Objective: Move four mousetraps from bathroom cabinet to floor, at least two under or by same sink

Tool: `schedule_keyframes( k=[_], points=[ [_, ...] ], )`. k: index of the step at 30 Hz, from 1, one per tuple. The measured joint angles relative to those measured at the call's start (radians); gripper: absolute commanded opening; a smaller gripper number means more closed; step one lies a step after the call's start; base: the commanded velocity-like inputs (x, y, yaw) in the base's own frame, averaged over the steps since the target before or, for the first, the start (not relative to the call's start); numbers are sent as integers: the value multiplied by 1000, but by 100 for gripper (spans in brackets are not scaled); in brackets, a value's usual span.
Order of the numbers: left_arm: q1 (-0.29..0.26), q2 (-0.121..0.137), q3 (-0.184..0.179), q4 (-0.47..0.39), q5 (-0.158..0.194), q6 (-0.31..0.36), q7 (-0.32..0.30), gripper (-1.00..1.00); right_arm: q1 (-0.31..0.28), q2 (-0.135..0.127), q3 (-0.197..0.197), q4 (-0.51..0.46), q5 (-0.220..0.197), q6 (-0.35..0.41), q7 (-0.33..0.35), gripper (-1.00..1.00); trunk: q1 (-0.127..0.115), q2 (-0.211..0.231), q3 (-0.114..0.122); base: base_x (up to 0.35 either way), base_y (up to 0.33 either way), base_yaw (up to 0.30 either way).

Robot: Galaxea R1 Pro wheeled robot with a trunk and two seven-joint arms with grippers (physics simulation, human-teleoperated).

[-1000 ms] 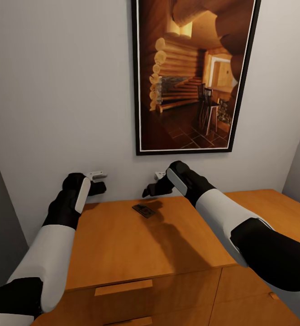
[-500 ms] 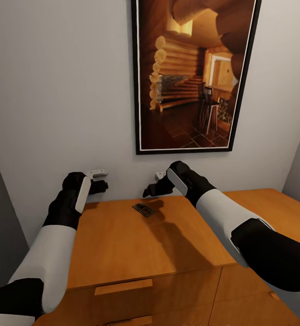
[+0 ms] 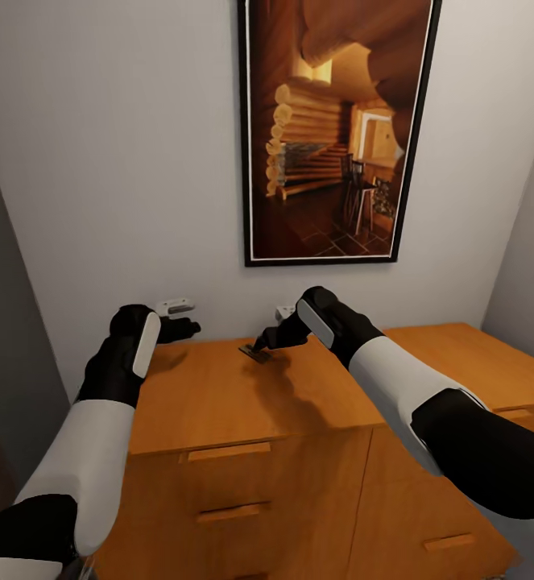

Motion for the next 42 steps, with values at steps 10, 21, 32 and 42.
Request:
schedule_keyframes(
  k=[10, 21, 32, 42],
  points=[
    [0, 1, 0, 0, 0, 0, 0, 100, 0, 0, 0, 0, 1, 0, -2, 100, 0, 0, 0, -91, 0, 0],
    [0, 4, 1, 2, -1, -1, 0, 100, 0, 0, -1, 0, 1, 0, -6, 100, 0, 0, 0, -11, 0, 0],
    [1, 5, 2, 1, -3, -1, 0, 100, 0, 0, 0, -1, 2, 0, -7, 100, 0, 0, 0, -1, 0, 0],
    [0, 5, 2, 1, -3, -1, 0, 100, 0, 0, 0, -2, 1, 2, -6, 100, 0, 0, 0, 0, 0, 0]
  ],
)
